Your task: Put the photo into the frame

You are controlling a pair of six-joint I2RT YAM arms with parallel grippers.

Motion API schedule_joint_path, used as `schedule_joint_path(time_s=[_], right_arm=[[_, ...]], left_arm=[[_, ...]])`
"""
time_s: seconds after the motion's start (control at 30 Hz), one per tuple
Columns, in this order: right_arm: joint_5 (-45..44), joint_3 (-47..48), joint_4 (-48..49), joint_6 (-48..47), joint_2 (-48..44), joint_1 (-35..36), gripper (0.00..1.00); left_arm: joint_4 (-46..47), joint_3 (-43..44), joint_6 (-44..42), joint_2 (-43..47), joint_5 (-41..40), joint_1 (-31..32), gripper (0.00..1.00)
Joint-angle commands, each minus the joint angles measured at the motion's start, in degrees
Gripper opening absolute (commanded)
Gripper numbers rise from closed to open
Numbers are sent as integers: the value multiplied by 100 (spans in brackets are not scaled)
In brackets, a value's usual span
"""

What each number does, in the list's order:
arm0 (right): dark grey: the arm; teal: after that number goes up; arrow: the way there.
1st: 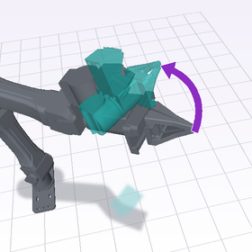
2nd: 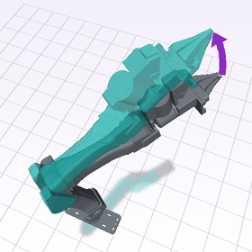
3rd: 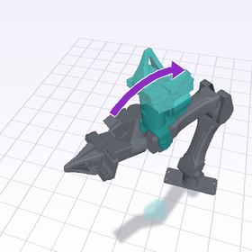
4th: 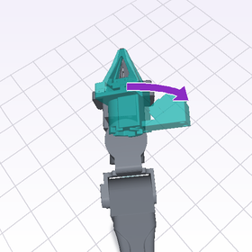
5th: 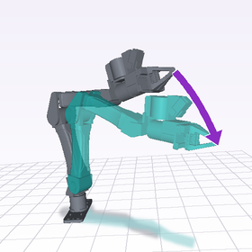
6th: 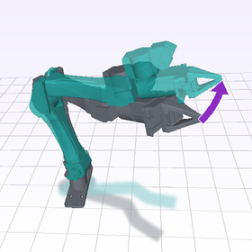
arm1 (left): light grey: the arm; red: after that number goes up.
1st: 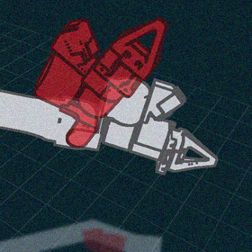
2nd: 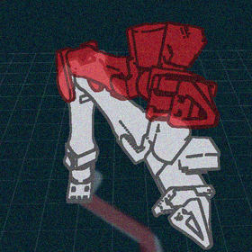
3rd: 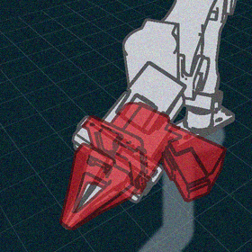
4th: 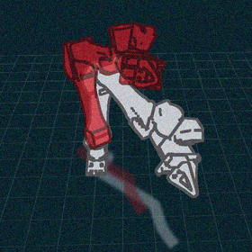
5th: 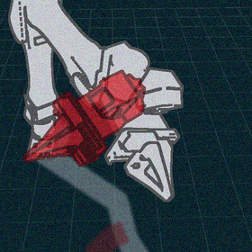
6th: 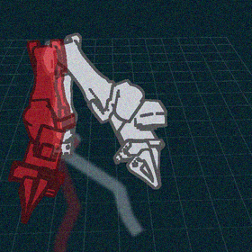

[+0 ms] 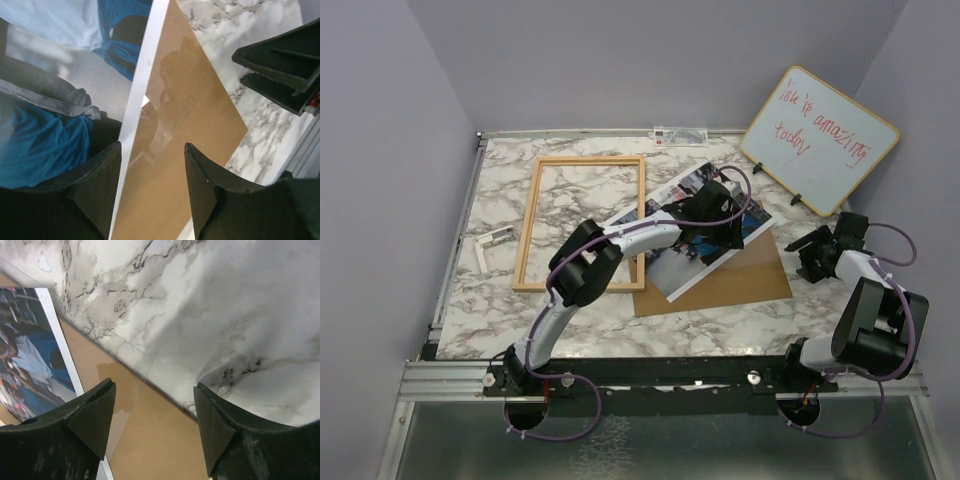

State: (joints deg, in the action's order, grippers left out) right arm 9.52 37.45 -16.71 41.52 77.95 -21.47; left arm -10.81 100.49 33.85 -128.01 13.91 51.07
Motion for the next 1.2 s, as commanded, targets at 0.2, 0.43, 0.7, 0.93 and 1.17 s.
schedule_joint_path(time_s=[0.2, 0.43, 0.7, 0.93, 1.17], right_arm=[[1246, -463, 1441, -215, 513, -229, 63], [2288, -1035, 2867, -124, 850, -322, 63], [3237, -1523, 4470, 302, 590, -322, 60], [3762, -1770, 5571, 651, 650, -323, 52], [3802, -1717, 5757, 746, 813, -322, 52]], left_arm=[[-220, 352, -276, -671, -239, -27, 50], [-680, 376, -351, -896, -309, -29, 47], [-1256, 684, -435, -1244, -417, -22, 45], [-1393, 797, -449, -1320, -390, -27, 45], [-1431, 788, -449, -1341, -343, -31, 45]])
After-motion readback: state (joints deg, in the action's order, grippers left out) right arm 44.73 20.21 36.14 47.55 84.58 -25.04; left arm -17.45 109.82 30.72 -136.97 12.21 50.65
